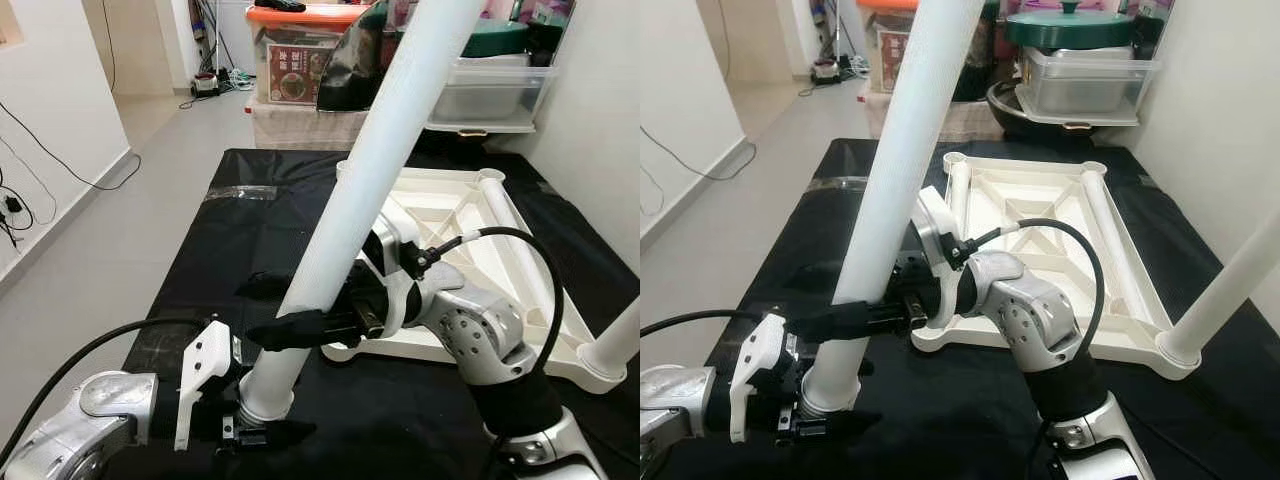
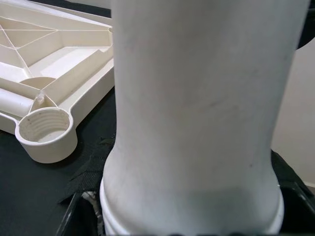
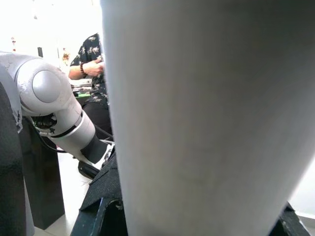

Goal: Building children table

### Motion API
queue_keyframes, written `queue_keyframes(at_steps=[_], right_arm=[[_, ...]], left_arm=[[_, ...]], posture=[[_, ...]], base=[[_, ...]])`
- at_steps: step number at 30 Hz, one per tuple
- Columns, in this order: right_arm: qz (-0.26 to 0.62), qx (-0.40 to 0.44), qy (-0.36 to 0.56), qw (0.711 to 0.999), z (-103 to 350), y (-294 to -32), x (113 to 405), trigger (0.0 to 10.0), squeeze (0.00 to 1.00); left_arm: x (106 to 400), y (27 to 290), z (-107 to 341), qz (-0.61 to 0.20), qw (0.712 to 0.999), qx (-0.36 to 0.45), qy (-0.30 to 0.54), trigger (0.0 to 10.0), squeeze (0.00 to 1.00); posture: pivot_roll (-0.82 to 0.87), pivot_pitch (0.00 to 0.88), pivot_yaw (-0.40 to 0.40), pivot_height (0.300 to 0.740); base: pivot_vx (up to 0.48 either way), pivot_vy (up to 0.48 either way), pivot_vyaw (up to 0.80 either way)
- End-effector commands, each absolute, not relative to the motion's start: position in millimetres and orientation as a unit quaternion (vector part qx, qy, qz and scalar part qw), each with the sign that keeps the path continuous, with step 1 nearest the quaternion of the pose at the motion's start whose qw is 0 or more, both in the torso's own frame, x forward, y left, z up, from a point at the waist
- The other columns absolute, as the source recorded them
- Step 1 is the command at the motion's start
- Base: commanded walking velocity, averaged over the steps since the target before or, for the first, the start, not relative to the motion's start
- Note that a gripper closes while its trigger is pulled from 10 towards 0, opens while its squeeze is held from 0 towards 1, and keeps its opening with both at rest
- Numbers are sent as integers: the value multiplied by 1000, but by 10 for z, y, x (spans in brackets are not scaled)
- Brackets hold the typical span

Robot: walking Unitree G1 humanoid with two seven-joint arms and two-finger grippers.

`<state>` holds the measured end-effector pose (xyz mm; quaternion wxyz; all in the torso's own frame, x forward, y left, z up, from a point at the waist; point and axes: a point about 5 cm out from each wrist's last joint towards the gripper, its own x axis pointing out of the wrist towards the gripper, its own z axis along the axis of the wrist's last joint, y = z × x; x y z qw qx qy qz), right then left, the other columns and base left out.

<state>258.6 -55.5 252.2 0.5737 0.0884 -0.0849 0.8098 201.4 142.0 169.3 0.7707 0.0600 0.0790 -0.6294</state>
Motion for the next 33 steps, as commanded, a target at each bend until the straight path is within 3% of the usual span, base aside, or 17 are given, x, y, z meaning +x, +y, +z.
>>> queue_keyframes(at_steps=[1, 8, 9, 10, 11, 14, 22, 25, 26, 27, 28, 30, 33], right_arm=[[817, 71, -93, 565, 2537, -523, 2547, 0, 0], [817, 78, -88, 565, 2517, -521, 2536, 0, 0], [814, 82, -85, 568, 2505, -521, 2537, 0, 0], [814, 82, -85, 568, 2505, -521, 2537, 0, 0], [810, 88, -83, 574, 2492, -521, 2542, 0, 0], [798, 100, -82, 588, 2467, -522, 2559, 0, 0], [771, 103, -81, 623, 2420, -564, 2642, 0, 0], [728, 96, -79, 674, 2398, -631, 2815, 0, 0], [687, 93, -75, 717, 2382, -692, 2972, 0, 0], [687, 93, -75, 717, 2382, -692, 2972, 0, 0], [639, 89, -71, 761, 2363, -765, 3133, 0, 0], [629, 89, -70, 769, 2359, -779, 3163, 0, 0], [580, 95, -71, 806, 2370, -909, 3325, 0, 0]], left_arm=[[2012, 1451, 1666, -631, 767, 56, 100, 10000, 0], [2010, 1478, 1657, -632, 766, 64, 100, 10000, 0], [2063, 1497, 1658, -616, 780, 70, 86, 10000, 463], [2063, 1497, 1658, -616, 780, 70, 86, 10000, 463], [2145, 1519, 1672, -590, 802, 65, 70, 10000, 1000], [2215, 1586, 1716, -560, 825, 59, 44, 10000, 1000], [2164, 1773, 1815, -525, 849, 41, 38, 10000, 1000], [2084, 1863, 1902, -507, 860, 49, 22, 10000, 1000], [2038, 1891, 1958, -489, 871, 48, -1, 10000, 0], [2038, 1891, 1958, -489, 871, 48, -1, 10000, 0], [1990, 1921, 2017, -466, 883, 46, -27, 10000, 0], [1980, 1928, 2028, -461, 886, 46, -33, 10000, 0], [1930, 1940, 1986, -424, 904, 24, -45, 10000, 0]], posture=[[32, 0, -28, 740], [34, 0, -27, 740], [32, 0, -23, 740], [32, 0, -23, 740], [31, 0, -22, 740], [32, 0, -24, 740], [33, 0, -26, 740], [39, 0, -32, 740], [50, 0, -45, 740], [50, 0, -45, 740], [50, 0, -45, 740], [50, 0, -45, 740], [59, 0, -54, 740]], base=[[0, 0, 0], [0, 0, 0], [0, 0, 0], [0, 0, 0], [0, 0, 0], [0, 0, 0], [0, 0, 0], [0, 0, 0], [0, 0, 0], [0, 0, 0], [0, 0, 0], [0, 0, 0], [0, 0, 0]])
